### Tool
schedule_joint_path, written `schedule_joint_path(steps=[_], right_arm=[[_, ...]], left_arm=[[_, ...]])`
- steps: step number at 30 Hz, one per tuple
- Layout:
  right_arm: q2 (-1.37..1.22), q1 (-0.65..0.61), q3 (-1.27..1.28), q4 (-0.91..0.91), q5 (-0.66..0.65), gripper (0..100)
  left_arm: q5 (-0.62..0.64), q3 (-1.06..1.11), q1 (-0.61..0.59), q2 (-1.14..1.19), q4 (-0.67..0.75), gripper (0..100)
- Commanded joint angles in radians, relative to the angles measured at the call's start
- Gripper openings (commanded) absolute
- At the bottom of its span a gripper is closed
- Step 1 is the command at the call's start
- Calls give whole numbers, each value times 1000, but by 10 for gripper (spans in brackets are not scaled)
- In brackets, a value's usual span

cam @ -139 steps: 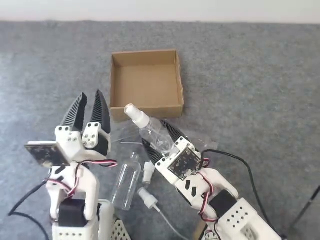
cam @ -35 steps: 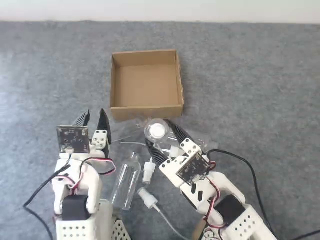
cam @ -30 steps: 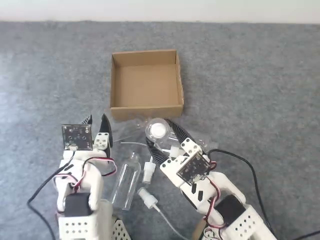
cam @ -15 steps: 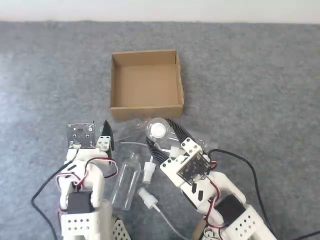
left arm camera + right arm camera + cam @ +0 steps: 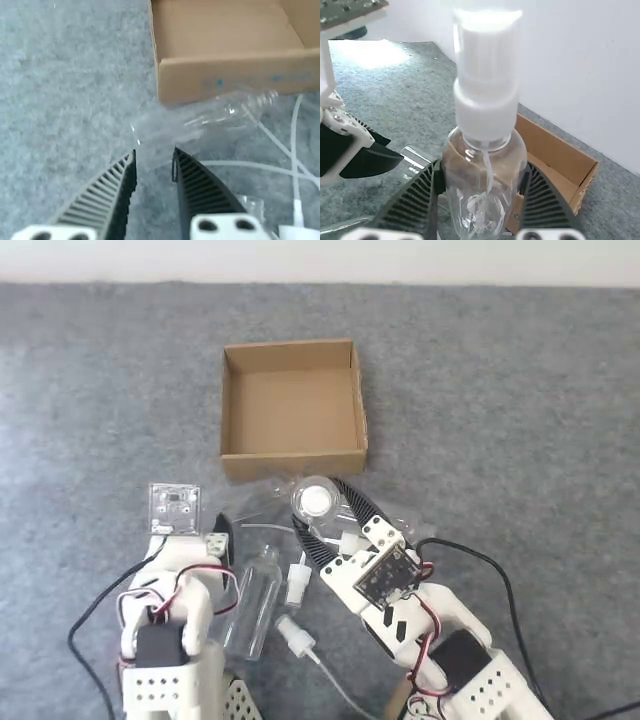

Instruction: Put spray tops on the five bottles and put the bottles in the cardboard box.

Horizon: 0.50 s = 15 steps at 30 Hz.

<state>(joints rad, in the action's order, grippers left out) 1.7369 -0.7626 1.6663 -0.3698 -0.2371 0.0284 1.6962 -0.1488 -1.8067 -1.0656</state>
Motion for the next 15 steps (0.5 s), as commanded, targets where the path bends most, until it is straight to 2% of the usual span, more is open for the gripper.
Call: schedule_joint_path(steps=[1, 10, 15], right_arm=[[21, 12, 20, -2, -3, 69], [21, 12, 20, -2, -3, 69], [21, 12, 20, -2, -3, 69]], left_arm=[[-5, -12, -5, -12, -51, 109], [-3, -12, -5, -12, -196, 108], [-3, -12, -2, -12, -196, 108]])
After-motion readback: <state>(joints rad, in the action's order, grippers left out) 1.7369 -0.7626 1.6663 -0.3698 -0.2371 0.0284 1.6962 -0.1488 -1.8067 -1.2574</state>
